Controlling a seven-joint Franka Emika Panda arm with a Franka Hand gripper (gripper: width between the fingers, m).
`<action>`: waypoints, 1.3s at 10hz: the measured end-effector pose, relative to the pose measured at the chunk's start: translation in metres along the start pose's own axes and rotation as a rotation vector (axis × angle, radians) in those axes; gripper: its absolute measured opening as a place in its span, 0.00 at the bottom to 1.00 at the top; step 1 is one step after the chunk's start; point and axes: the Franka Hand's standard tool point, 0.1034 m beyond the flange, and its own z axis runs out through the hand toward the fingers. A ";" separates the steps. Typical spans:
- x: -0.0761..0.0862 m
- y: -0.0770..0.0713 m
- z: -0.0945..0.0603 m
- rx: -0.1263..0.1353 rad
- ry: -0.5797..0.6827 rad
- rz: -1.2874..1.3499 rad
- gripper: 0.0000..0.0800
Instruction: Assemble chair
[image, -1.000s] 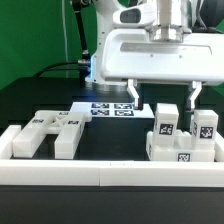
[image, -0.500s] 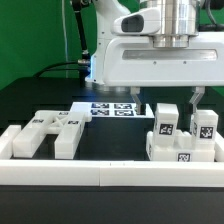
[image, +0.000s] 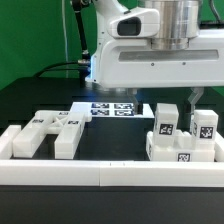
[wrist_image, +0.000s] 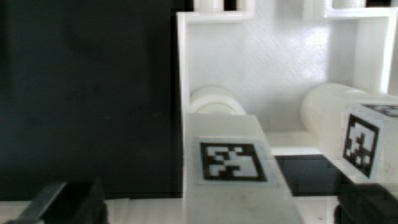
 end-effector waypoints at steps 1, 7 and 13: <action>0.005 0.001 -0.003 0.001 0.002 0.002 0.81; 0.005 0.001 -0.001 0.001 0.003 0.002 0.36; 0.006 0.003 -0.001 -0.005 0.050 0.029 0.36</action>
Offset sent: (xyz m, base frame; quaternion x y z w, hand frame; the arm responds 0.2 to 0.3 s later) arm -0.0022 0.0045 -0.0066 -0.0054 0.0102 -0.0053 0.9999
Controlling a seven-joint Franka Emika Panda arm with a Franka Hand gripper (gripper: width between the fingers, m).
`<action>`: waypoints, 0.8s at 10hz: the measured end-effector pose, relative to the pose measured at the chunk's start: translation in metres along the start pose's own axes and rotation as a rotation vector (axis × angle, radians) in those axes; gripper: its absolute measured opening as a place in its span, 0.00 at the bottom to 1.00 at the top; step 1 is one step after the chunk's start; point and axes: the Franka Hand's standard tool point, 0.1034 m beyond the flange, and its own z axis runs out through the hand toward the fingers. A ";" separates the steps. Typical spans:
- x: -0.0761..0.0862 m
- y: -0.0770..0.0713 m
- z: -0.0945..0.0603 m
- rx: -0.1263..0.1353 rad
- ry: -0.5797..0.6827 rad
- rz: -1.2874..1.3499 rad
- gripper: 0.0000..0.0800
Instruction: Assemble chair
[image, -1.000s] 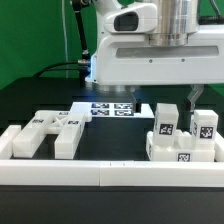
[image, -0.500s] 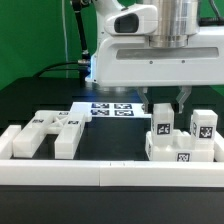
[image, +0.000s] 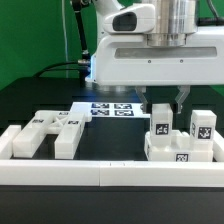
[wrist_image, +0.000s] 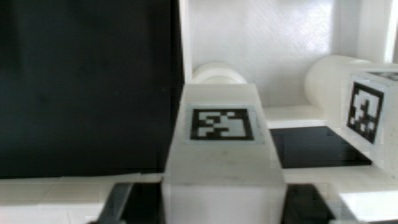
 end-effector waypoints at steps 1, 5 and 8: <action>0.000 -0.001 0.000 0.000 0.001 0.008 0.36; 0.001 -0.001 0.000 -0.001 0.006 0.012 0.36; 0.003 -0.002 0.000 -0.002 0.020 0.011 0.36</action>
Offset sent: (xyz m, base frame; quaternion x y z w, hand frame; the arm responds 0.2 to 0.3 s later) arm -0.0034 -0.0006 -0.0022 -0.0014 0.0068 0.0021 1.0000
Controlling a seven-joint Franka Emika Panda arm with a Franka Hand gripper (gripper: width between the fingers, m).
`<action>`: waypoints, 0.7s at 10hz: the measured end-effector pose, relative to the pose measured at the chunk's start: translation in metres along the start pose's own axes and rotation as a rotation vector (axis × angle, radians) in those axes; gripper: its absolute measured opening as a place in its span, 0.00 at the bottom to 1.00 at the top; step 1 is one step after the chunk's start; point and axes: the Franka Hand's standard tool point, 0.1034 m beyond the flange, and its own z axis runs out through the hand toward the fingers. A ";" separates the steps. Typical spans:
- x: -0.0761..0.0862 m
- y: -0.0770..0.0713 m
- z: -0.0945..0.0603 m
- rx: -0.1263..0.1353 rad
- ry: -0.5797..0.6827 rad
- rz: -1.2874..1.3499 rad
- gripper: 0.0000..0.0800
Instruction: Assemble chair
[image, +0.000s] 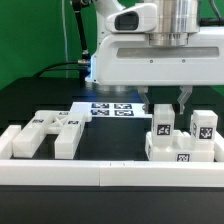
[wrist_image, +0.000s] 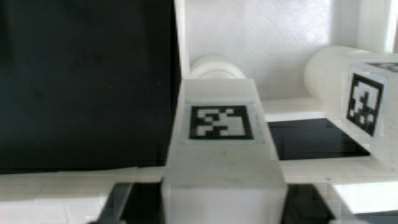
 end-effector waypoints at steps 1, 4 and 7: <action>0.000 0.000 0.000 0.000 0.000 0.000 0.36; 0.000 0.000 0.000 0.000 0.003 0.041 0.36; 0.002 -0.004 0.000 0.002 0.029 0.298 0.36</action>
Offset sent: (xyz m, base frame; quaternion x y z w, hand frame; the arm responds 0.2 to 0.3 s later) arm 0.0000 0.0000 0.0000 0.0000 0.0000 0.0000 1.0000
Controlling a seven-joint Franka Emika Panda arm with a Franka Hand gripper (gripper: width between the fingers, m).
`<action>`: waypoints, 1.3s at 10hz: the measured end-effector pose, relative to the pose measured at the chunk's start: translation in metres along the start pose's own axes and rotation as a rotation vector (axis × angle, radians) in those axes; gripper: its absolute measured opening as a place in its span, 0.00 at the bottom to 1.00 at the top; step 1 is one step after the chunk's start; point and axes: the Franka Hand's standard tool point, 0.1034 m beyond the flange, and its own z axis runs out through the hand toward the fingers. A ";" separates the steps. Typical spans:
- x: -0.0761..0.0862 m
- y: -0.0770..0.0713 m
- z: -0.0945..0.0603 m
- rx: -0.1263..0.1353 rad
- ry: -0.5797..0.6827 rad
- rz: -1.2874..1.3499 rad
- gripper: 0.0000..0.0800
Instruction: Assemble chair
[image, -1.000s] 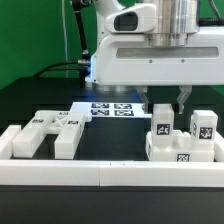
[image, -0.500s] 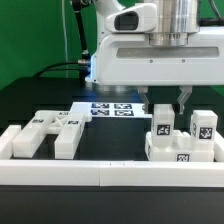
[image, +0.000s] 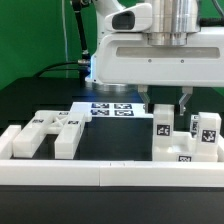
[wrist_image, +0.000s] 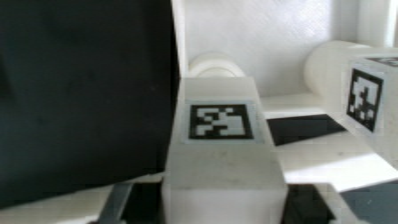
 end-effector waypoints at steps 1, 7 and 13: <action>0.001 -0.001 0.000 0.003 0.010 0.101 0.36; -0.001 -0.007 0.001 0.009 0.015 0.559 0.36; 0.001 -0.010 0.001 0.060 0.011 0.994 0.36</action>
Offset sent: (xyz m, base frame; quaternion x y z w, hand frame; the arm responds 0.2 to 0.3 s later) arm -0.0016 0.0027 -0.0010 -0.0089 -0.0037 0.2120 0.9772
